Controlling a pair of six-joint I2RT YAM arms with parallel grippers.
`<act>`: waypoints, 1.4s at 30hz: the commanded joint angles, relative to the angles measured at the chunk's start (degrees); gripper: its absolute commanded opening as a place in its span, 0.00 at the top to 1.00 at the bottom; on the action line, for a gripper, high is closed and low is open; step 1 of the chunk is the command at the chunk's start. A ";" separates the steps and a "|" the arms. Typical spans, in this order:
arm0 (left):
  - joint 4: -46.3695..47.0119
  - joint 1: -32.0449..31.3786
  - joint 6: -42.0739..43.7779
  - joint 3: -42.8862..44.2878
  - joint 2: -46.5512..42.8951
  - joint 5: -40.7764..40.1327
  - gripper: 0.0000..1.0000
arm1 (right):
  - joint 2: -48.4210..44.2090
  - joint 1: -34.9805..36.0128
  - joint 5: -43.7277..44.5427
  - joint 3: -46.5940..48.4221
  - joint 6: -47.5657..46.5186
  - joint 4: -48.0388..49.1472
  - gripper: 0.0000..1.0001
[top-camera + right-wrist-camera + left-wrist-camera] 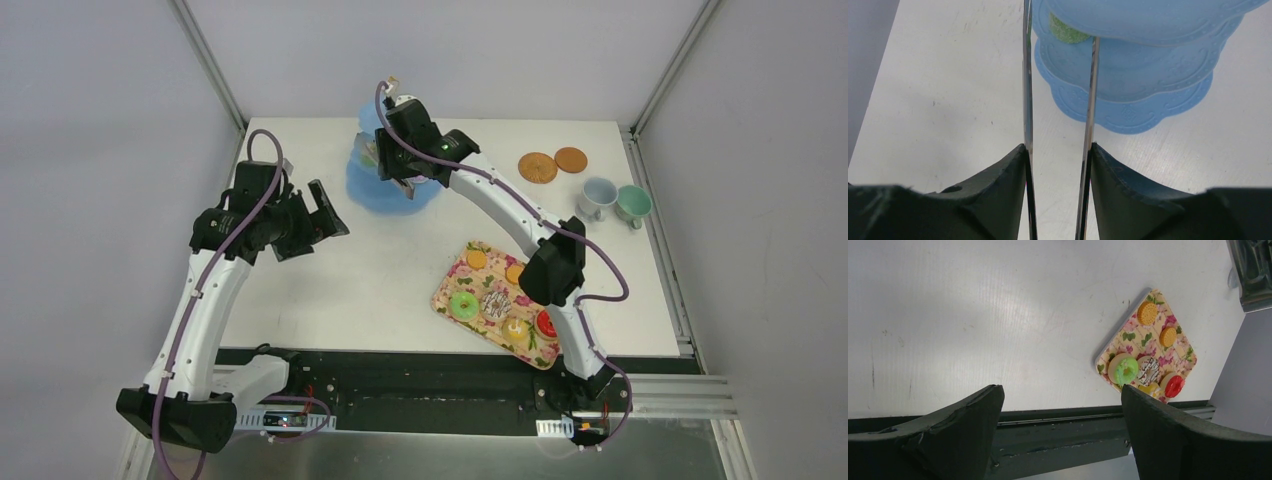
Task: Serve the afternoon tea
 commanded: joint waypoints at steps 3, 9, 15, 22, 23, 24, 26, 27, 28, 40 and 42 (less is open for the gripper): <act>2.71 -0.09 0.73 -0.61 1.06 2.18 0.08 | -7.35 -0.11 -3.99 -1.57 2.03 -2.01 0.52; 3.62 -0.13 1.10 -0.30 2.29 2.73 0.08 | -15.42 0.02 -6.54 -10.59 3.49 -2.90 0.55; 4.28 -0.14 1.73 0.74 4.36 3.24 0.08 | -24.43 0.10 -4.22 -18.17 2.29 -4.23 0.55; 5.59 -0.15 1.50 0.75 5.71 3.68 0.08 | -36.63 0.01 -4.42 -31.93 0.82 -12.88 0.55; 5.92 -0.15 1.18 0.40 5.76 3.93 0.08 | -38.51 0.02 -4.59 -34.44 0.66 -13.93 0.55; 6.43 -0.08 0.83 -0.07 5.88 4.34 0.08 | -40.35 -0.02 -4.99 -36.49 0.52 -15.39 0.55; 7.59 -0.15 -0.19 -1.19 6.01 5.29 0.08 | -43.28 0.10 -7.07 -40.30 0.21 -19.49 0.55; 8.27 -0.14 -0.77 -1.85 6.09 5.72 0.08 | -44.34 0.11 -8.65 -41.74 0.23 -21.36 0.55; 9.00 -0.14 -1.49 -2.51 6.26 6.41 0.08 | -45.37 0.17 -10.30 -42.96 0.38 -23.06 0.55; 13.13 -0.15 -5.25 -4.82 8.33 11.36 0.09 | -48.44 7.49 -9.46 -48.21 7.56 -30.62 0.54; 13.09 -0.15 -5.34 -5.11 8.11 11.63 0.09 | -48.21 8.59 -6.86 -48.13 8.13 -31.45 0.54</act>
